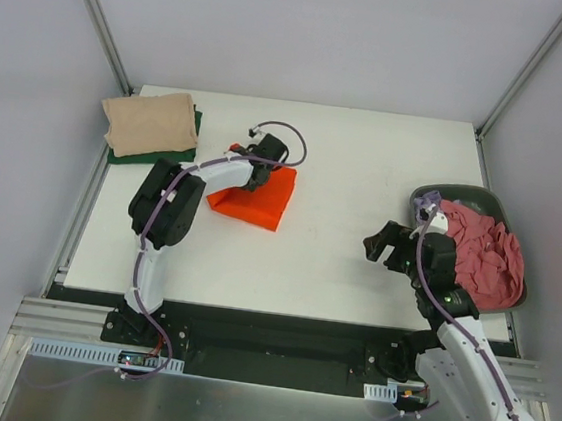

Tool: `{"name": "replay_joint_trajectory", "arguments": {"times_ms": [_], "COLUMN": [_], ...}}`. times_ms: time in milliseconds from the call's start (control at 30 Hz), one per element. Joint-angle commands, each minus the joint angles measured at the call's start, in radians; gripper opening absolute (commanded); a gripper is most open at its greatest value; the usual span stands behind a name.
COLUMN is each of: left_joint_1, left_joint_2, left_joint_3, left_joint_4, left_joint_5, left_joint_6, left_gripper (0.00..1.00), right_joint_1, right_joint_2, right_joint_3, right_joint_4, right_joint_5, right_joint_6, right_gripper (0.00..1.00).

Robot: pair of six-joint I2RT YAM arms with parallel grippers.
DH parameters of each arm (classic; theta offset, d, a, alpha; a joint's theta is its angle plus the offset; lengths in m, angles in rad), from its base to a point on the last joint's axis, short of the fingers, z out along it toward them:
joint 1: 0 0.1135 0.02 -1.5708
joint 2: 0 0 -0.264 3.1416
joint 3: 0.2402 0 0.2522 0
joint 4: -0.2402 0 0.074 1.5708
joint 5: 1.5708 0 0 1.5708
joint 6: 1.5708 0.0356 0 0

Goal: Fold and stack the t-shirts
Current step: Put the neatly folded tshirt into the corner of the board with the left arm

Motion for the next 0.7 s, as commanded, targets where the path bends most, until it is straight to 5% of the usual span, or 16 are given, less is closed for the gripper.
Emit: {"name": "replay_joint_trajectory", "arguments": {"times_ms": [0, 267, 667], "left_joint_1": [0.133, 0.293, 0.452], "left_joint_2": [0.015, 0.030, 0.168], "left_joint_3": [0.092, 0.163, 0.492], "left_joint_4": [0.053, 0.330, 0.359], "left_joint_5": [-0.064, -0.028, 0.027], "left_joint_6": [0.211, 0.542, 0.711], "left_gripper": [0.00, 0.00, 0.00], "right_joint_1": [-0.004, -0.004, -0.005], "right_joint_2": [-0.026, 0.018, 0.050], "right_joint_3": [-0.010, -0.005, -0.005], "right_joint_4": [0.021, 0.022, 0.031], "right_joint_5": [0.099, 0.134, 0.189], "right_joint_6": [0.003, -0.003, -0.012], "right_gripper": [0.96, 0.96, 0.96]}}
